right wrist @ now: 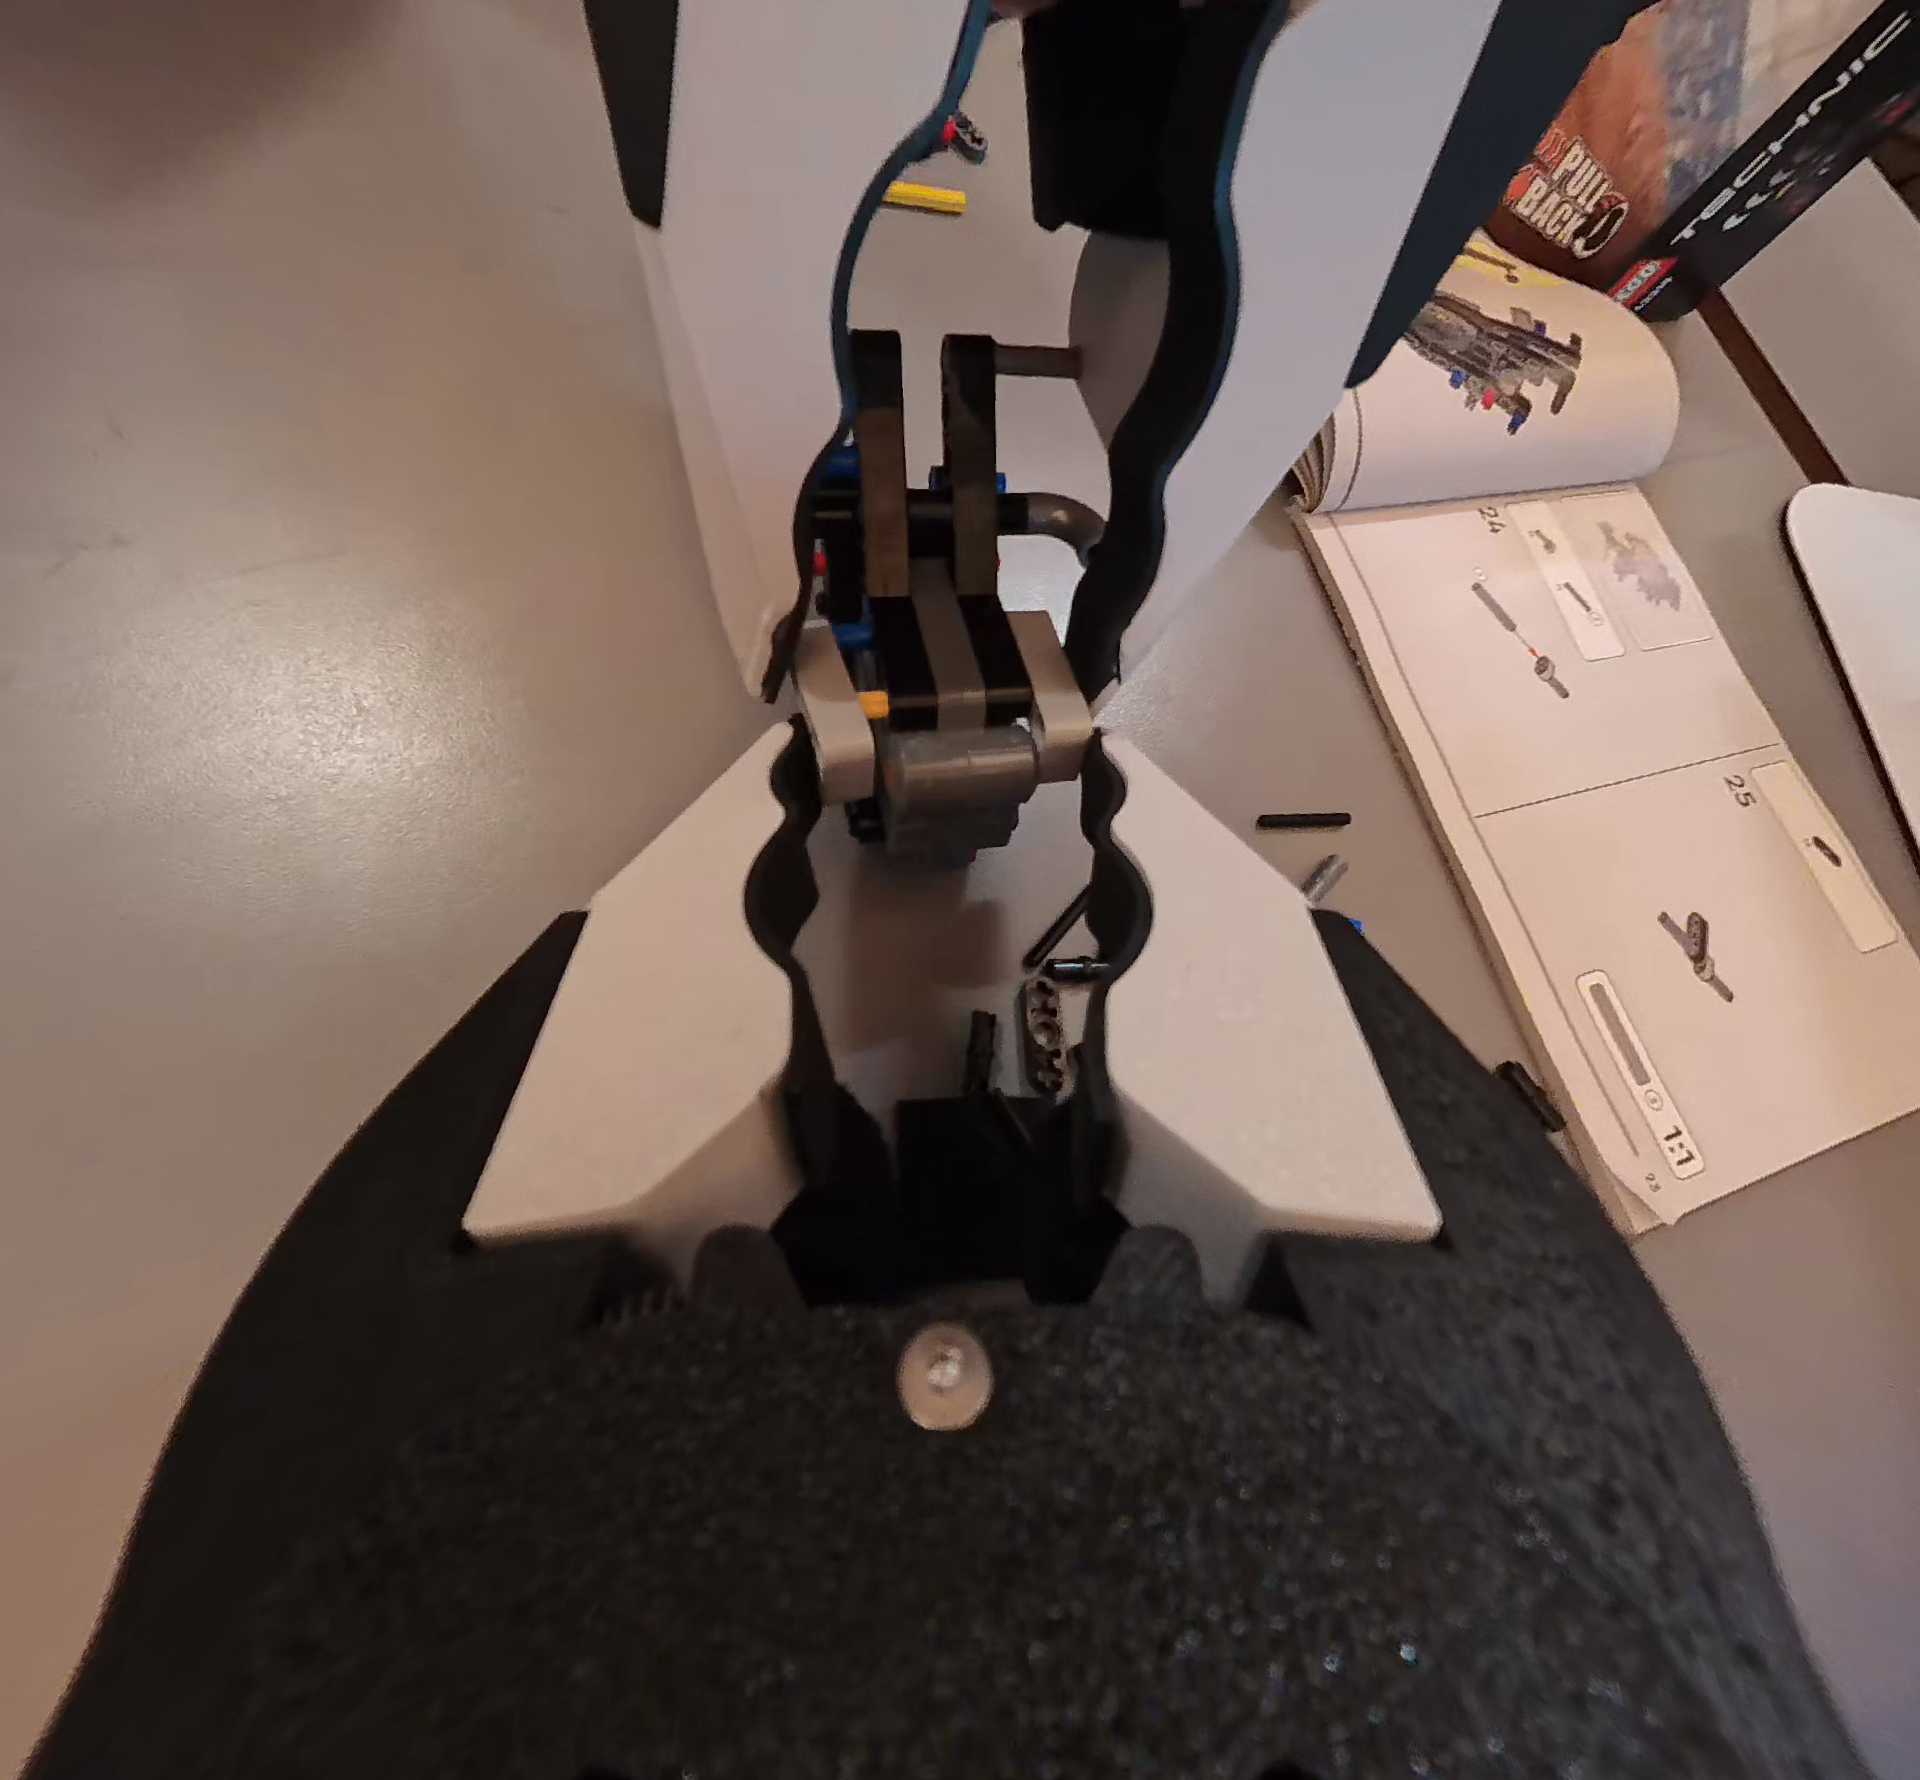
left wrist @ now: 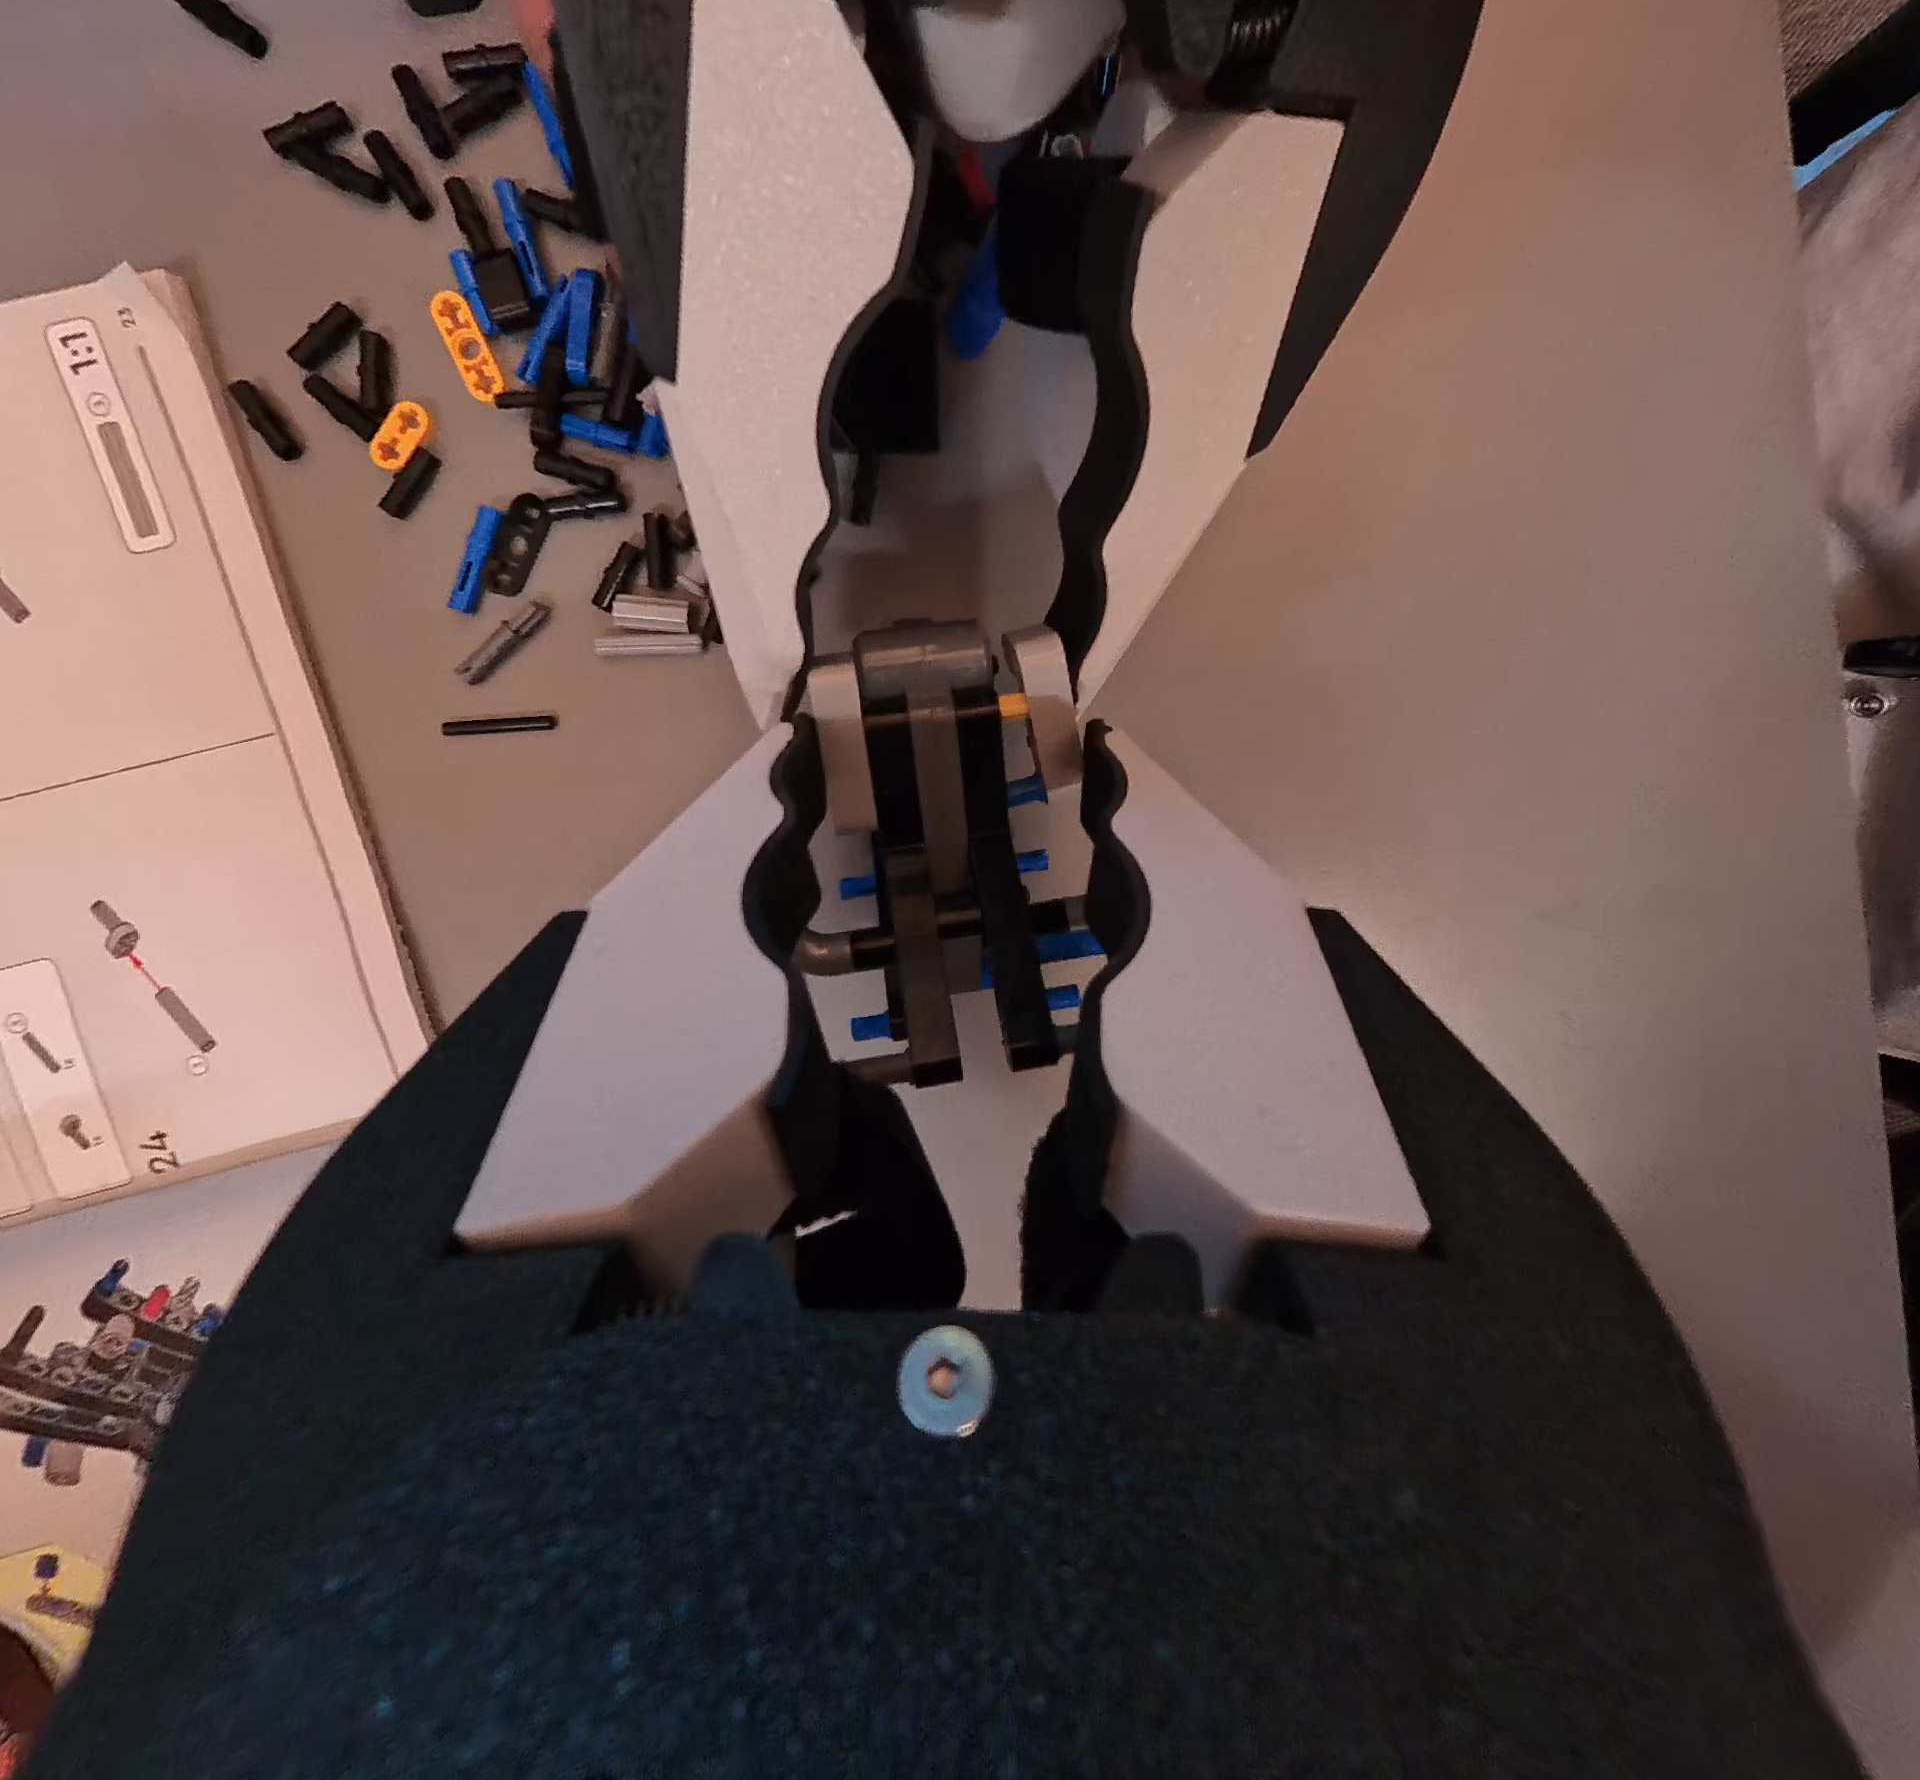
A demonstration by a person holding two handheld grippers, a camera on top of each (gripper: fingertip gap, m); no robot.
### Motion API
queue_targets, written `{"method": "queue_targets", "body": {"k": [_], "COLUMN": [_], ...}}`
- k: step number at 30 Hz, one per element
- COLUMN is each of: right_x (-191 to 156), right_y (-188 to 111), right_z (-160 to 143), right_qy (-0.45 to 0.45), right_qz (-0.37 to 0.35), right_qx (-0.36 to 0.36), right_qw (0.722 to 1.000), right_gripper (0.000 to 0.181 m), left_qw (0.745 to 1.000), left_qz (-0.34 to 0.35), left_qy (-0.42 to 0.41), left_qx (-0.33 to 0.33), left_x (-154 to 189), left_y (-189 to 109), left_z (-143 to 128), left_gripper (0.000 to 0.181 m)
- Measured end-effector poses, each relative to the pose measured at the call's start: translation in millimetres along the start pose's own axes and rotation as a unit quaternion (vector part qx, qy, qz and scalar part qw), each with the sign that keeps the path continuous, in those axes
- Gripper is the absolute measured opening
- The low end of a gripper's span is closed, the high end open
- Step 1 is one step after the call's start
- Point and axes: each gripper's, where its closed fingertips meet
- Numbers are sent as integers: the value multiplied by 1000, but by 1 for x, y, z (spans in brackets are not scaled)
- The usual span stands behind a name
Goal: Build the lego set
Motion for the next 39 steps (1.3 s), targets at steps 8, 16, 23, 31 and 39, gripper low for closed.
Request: {"method": "queue_targets", "body": {"k": [8, 16, 23, 31, 39], "right_x": [3, 5, 5, 3, -4], "right_y": [2, 5, 6, 5, 2], "right_z": [-3, -7, -6, -7, -6], "right_qy": [7, 20, 31, 31, 31], "right_qz": [-7, -7, -7, -1, 18], "right_qx": [-6, -12, -11, -15, -11], "right_qw": [1000, 1000, 999, 999, 999], "right_gripper": [49, 49, 49, 49, 57], "left_qw": [1000, 999, 996, 997, 997], "left_qz": [12, 41, 74, 71, 61], "left_qy": [2, 12, -31, -37, -38], "left_qx": [23, 27, 31, 16, -4], "left_x": [-1, 1, -9, -14, -11], "left_y": [-4, -12, -3, 3, 4], "left_z": [3, -6, -5, -10, -12], "left_gripper": [55, 75, 73, 61, 59]}}
Point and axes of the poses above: each gripper's, where its closed fingertips meet, y out along the fingers, z out of its top, x = y × z across the jaws, and after that the axes turned 10 degrees about -z, right-handed
